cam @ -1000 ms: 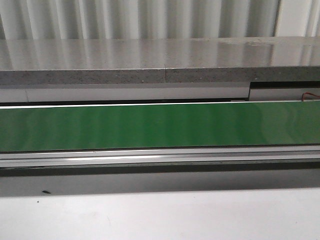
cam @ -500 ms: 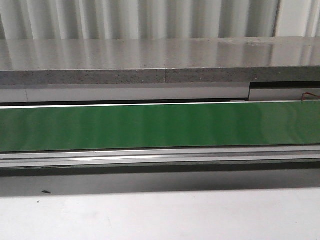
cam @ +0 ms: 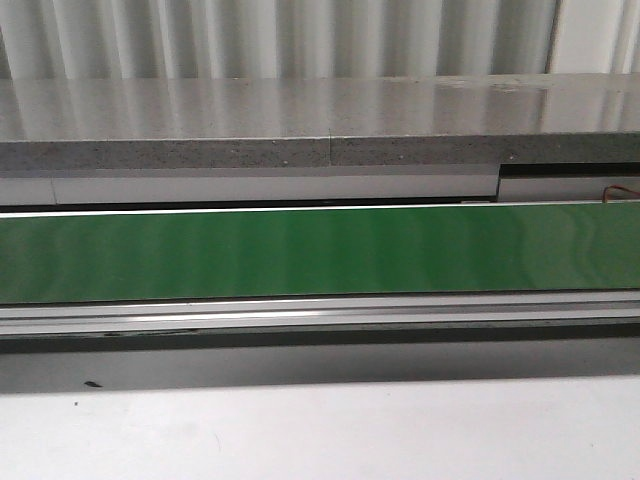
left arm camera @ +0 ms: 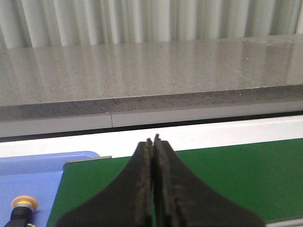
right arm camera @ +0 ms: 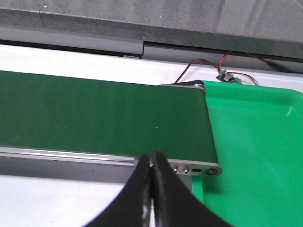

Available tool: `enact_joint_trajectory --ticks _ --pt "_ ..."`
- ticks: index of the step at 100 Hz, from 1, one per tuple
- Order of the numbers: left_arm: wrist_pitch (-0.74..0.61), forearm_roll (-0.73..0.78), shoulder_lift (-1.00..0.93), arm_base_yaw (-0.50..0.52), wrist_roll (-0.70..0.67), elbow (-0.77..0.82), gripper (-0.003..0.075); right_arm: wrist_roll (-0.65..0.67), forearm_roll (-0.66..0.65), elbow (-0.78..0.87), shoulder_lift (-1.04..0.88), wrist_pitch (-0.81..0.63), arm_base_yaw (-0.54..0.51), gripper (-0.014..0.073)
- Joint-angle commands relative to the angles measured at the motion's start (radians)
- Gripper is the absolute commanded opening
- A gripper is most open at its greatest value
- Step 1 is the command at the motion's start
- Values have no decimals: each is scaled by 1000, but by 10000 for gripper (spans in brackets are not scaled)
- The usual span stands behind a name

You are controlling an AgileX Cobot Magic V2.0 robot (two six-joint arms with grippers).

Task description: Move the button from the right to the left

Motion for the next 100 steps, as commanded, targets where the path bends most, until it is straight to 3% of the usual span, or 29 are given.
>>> enact_joint_trajectory --ticks 1,19,35,55,62,100 --pt "-170 -11 5 -5 -11 20 -21 -9 -2 -25 8 -78 0 -67" --pt "-223 23 -44 -5 -31 117 -21 -9 -2 -25 8 -78 0 -67" --pt "-219 246 -115 -1 -263 192 -21 -9 -2 -25 8 -78 0 -67" --pt "-214 237 -196 41 -239 264 -21 -9 -2 -25 8 -78 0 -67" --pt "-134 237 -245 54 -239 262 -21 -9 -2 -25 8 -77 0 -67" --pt "-106 237 -238 61 -239 262 -20 -9 -2 -25 7 -74 0 -67"
